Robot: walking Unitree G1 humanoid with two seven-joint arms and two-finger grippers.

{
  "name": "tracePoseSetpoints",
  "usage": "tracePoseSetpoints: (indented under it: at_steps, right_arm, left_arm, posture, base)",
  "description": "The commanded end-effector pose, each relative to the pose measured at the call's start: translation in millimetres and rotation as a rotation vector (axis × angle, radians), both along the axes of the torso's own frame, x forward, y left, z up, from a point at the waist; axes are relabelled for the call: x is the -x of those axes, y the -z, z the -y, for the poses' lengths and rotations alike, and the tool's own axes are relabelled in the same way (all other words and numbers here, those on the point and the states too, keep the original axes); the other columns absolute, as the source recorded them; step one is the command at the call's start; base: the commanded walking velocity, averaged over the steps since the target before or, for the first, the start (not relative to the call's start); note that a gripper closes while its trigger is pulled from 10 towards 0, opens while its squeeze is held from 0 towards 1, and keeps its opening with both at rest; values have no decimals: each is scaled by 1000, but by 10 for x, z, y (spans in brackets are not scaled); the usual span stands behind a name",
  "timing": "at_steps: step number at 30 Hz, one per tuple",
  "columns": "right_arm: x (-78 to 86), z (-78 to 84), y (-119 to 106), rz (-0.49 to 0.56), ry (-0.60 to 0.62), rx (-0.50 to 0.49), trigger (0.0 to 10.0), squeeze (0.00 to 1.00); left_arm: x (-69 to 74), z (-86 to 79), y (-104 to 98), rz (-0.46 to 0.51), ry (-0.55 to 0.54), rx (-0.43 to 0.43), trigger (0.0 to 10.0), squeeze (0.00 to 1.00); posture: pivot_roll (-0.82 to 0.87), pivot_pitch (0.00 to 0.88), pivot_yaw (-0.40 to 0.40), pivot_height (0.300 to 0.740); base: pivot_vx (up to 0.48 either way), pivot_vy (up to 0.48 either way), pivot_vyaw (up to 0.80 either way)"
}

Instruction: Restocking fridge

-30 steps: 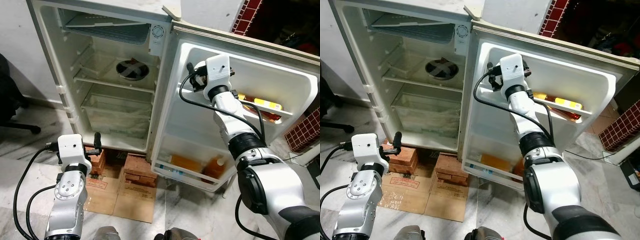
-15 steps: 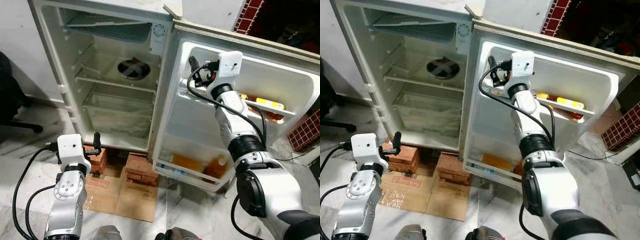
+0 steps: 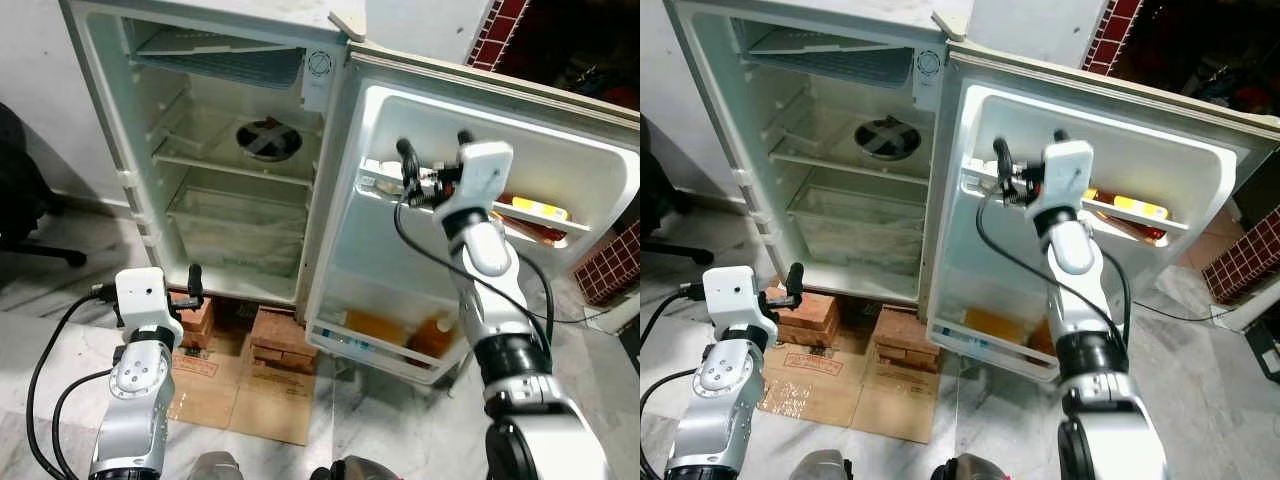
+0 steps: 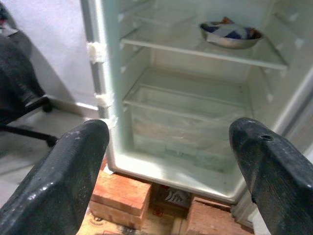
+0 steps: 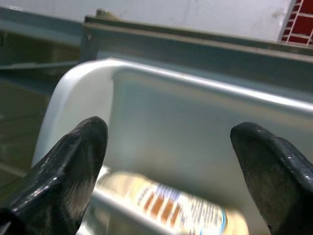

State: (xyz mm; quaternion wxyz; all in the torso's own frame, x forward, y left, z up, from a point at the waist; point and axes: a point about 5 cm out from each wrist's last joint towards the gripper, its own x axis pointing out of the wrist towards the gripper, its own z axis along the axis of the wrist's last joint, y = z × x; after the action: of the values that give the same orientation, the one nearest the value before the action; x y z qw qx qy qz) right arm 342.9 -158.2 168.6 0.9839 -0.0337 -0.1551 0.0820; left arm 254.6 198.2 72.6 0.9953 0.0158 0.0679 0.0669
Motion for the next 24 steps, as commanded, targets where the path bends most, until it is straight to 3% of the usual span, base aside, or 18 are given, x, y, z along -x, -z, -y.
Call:
tracePoseSetpoints:
  at_steps: [1, 7, 8, 9, 11, 12, 16, 18, 24]
  right_arm:
    - [92, -25, -25, 8, -5, 9, 10000, 1000]
    - [325, -49, 215, -94, -4, -8, 10000, 1000]
    - [340, -51, 240, -104, -7, -6, 10000, 941]
    - [373, -47, 310, -136, -15, -1, 10000, 267]
    - [386, -46, 334, -149, -19, 0, 10000, 267]
    - [435, -24, 426, -202, -28, 12, 10000, 0]
    - [490, 0, 532, -266, -44, 41, 10000, 0]
    - [538, 77, 720, -388, -21, 125, 10000, 0]
    - [555, 170, 909, -517, 20, 156, 10000, 0]
  left_arm:
    - [-28, 43, -27, 14, 27, -11, 10000, 0]
    - [-60, 57, -56, 29, 44, -17, 10000, 0]
    - [-62, 54, -55, 28, 44, -18, 10000, 0]
    - [-63, 49, -55, 27, 44, -21, 10000, 0]
    - [-64, 46, -55, 27, 44, -22, 10000, 0]
    - [-66, 40, -57, 28, 44, -26, 10000, 0]
    - [-68, 35, -59, 30, 43, -29, 10000, 0]
    - [-71, 29, -59, 32, 45, -23, 10000, 0]
    - [-85, 42, -66, 34, 51, -19, 10000, 0]
  posture:
    - [89, 0, -104, 716]
    - [83, 0, -95, 716]
    - [82, 0, -93, 716]
    - [84, 0, -94, 716]
    - [84, 0, -93, 716]
    - [86, 0, -93, 716]
    - [87, 0, -93, 716]
    - [85, 0, -91, 716]
    - [89, 0, -89, 716]
  base:
    - [0, 0, 0]
    - [0, -188, 0]
    - [0, -405, 0]
    - [0, -412, 0]
    - [0, -412, 0]
    - [0, -424, 0]
    - [0, -422, 0]
    - [0, -465, 0]
    - [0, -465, 0]
